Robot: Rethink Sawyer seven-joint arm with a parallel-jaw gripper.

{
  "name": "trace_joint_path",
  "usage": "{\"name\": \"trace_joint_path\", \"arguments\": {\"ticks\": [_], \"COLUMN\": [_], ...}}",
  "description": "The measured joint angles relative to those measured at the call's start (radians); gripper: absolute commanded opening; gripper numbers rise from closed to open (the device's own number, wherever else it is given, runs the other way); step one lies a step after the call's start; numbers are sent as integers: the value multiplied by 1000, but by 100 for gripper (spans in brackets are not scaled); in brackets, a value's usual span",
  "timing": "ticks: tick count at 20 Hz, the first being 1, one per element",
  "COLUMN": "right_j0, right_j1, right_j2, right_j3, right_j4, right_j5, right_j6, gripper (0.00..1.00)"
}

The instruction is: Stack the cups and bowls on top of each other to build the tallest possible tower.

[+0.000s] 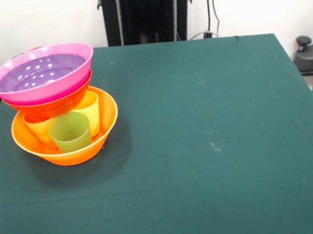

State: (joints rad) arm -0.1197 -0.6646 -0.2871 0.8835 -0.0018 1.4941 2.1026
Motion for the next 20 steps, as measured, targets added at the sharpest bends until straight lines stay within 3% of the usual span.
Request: {"name": "trace_joint_path", "arguments": {"ticks": [7,20], "right_j0": [-70,-134], "right_j1": [3,2], "right_j2": [6,38], "right_j3": [-2,17], "right_j4": [-32,-47], "right_j5": [-107,-252], "right_j6": [0,0], "gripper": [0,0]}}
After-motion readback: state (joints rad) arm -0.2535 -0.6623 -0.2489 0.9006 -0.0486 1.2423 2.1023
